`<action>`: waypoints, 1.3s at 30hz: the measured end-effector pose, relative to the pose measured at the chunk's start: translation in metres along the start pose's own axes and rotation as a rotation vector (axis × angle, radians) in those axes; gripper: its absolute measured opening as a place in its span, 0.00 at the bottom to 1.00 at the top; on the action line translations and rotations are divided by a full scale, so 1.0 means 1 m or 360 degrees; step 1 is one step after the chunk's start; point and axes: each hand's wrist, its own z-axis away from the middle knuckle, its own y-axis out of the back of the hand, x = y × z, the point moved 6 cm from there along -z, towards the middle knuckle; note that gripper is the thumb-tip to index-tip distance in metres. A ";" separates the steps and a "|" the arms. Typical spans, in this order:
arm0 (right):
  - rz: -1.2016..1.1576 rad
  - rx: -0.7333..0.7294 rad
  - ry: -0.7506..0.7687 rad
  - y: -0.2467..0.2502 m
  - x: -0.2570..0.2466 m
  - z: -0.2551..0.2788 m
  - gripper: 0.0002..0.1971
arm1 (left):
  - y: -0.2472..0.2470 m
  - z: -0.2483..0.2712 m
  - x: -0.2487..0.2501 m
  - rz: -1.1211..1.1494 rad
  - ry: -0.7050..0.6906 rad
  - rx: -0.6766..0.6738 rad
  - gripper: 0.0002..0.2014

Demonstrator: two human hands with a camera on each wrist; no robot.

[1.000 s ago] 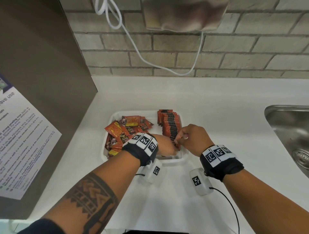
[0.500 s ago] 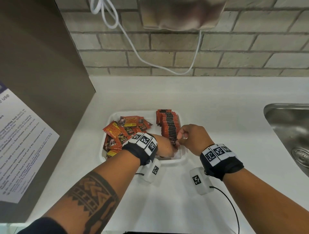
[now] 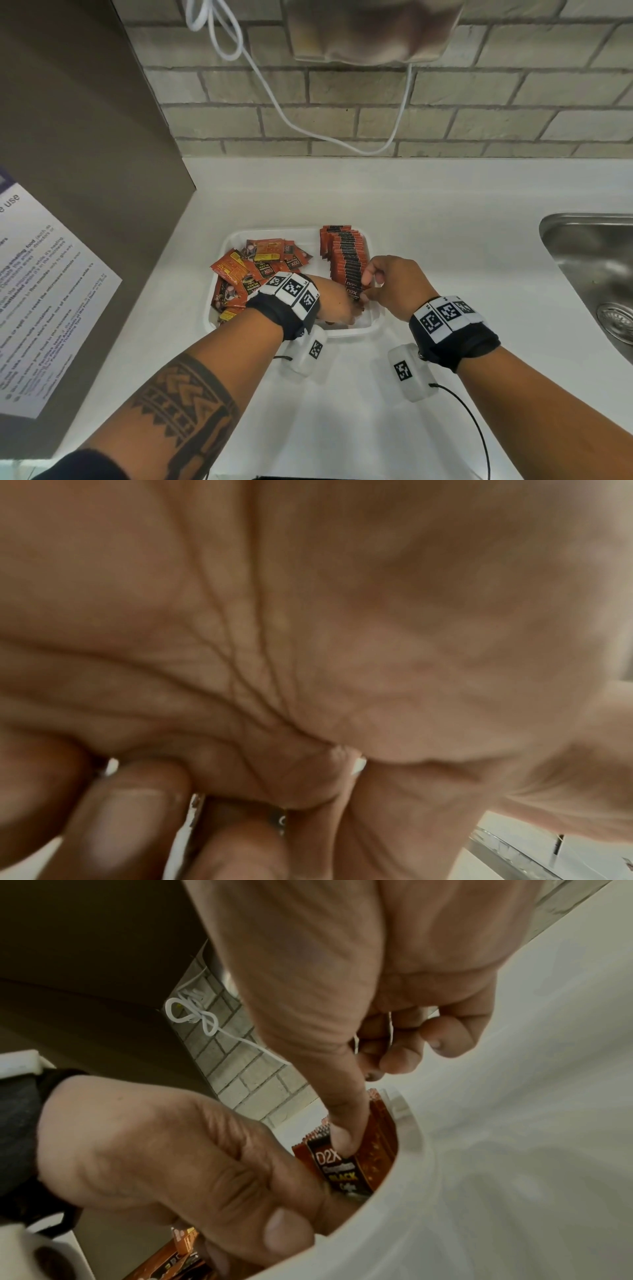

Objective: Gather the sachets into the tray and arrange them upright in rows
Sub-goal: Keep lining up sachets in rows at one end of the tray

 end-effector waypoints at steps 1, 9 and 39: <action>0.0005 -0.0003 0.0002 0.000 0.000 0.000 0.10 | 0.000 0.001 -0.001 -0.0011 0.0010 -0.0008 0.19; -0.0012 0.0000 0.0014 0.003 -0.005 0.001 0.11 | 0.012 0.023 0.006 -0.0256 -0.0143 -0.0035 0.21; -0.0020 -0.0314 -0.0443 -0.081 -0.132 -0.080 0.16 | 0.050 0.110 -0.168 0.0393 0.0200 0.0825 0.11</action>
